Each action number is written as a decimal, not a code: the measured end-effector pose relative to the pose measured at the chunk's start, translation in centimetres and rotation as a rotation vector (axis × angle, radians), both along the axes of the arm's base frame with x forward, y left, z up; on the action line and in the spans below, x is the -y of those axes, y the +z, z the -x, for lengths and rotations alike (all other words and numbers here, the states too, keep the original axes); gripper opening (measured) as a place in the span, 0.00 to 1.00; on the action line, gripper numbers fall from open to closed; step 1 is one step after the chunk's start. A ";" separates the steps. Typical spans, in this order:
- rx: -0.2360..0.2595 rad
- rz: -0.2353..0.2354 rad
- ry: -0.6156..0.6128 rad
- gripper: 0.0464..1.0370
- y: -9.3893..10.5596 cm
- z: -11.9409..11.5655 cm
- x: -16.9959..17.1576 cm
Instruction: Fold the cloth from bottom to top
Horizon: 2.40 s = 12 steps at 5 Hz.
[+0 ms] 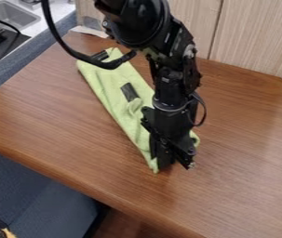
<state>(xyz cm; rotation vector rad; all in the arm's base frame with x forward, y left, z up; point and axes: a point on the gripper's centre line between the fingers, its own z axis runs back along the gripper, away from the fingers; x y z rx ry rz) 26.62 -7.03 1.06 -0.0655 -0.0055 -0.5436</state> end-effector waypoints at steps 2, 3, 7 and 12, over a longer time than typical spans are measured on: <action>-0.021 0.054 0.028 0.03 3.2 -2.6 -0.5; 0.023 0.087 0.114 0.03 5.2 -5.1 -3.0; -0.009 0.076 0.418 0.02 3.6 -12.4 -14.6; -0.046 0.011 0.468 0.75 1.4 -11.8 -17.1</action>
